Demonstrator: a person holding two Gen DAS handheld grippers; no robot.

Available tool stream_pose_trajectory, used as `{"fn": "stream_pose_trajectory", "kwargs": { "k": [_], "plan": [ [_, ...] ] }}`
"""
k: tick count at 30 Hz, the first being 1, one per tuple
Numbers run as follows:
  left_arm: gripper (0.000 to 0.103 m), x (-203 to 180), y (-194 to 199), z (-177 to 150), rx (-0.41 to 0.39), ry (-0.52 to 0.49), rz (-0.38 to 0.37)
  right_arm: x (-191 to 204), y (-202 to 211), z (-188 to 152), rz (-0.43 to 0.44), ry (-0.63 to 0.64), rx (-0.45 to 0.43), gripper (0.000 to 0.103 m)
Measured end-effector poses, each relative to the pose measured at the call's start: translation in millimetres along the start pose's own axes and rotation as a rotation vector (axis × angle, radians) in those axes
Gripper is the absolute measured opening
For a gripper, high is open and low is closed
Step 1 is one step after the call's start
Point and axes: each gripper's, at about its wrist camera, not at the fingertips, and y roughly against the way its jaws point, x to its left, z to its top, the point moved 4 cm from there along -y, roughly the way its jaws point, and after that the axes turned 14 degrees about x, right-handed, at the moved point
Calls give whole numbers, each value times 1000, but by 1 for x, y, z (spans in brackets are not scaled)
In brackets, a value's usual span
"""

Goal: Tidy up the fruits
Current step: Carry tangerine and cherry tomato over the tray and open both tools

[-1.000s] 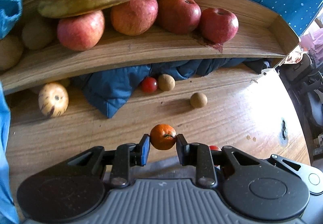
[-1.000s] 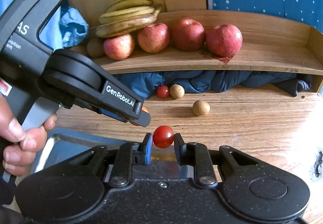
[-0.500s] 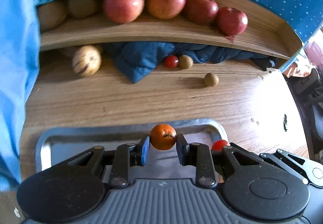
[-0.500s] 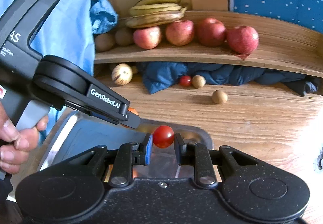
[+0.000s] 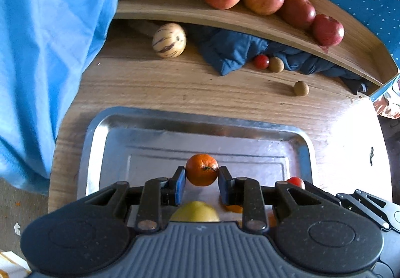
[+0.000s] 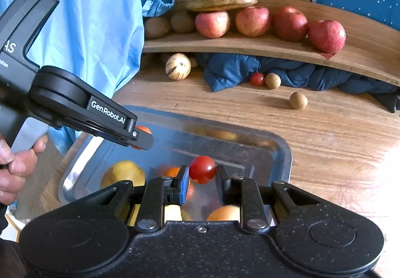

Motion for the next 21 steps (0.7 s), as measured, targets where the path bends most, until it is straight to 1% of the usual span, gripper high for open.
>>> {"fn": "stream_pose_trajectory", "kwargs": {
  "k": [5, 13, 21],
  "plan": [
    [31, -1, -4, -6, 8, 1, -2, -1, -3, -5, -11, 0, 31, 24],
    [31, -10, -11, -9, 19, -18, 1, -2, -3, -12, -14, -5, 59, 24],
    [31, -14, -18, -8, 37, -24, 13, -3, -3, -12, -10, -6, 61, 24]
  ]
}}
